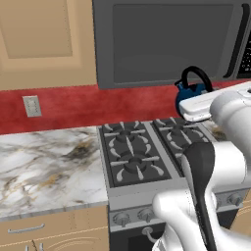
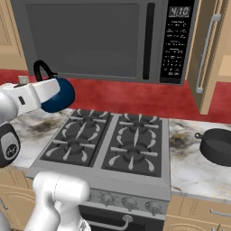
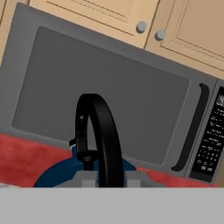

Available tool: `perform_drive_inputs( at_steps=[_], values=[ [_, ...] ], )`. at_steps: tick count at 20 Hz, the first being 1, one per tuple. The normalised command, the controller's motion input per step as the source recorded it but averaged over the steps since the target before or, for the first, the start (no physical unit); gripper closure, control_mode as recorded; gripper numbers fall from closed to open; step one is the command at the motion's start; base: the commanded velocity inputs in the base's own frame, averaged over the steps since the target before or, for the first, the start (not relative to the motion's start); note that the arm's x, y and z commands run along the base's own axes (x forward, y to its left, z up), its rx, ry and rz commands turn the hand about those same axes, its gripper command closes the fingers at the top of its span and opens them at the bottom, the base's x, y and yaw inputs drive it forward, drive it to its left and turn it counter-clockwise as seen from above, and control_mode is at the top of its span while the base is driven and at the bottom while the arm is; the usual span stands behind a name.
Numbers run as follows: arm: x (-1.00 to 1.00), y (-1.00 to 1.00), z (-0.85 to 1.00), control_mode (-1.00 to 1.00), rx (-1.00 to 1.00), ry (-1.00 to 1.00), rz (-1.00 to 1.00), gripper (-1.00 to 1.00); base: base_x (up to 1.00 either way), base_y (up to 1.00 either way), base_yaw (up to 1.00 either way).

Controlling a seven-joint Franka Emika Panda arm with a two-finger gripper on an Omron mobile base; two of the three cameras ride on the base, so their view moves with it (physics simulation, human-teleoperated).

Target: Pick the kettle from the cabinet and place it on a stove burner. Then pick the pot from the counter and place it on another stove burner. Finally, turn both burners on.

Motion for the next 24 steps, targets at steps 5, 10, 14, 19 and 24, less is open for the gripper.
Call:
perform_drive_inputs(
  at_steps=[5,10,14,19,24],
  values=[
    [0.00,0.26,-0.22,-1.00,0.03,0.00,-0.01,1.00,0.00,0.00,0.00],
    [0.00,0.26,-0.23,-1.00,0.03,-0.02,-0.02,1.00,0.00,0.00,0.00],
    [0.02,0.25,-0.25,-1.00,0.04,-0.06,-0.02,1.00,0.00,0.00,0.00],
    [0.06,0.22,-0.18,-1.00,0.05,-0.09,-0.04,1.00,0.00,0.00,0.00],
    [0.01,0.02,-0.05,-1.00,0.01,-0.01,0.00,1.00,0.00,0.00,0.00]
  ],
)
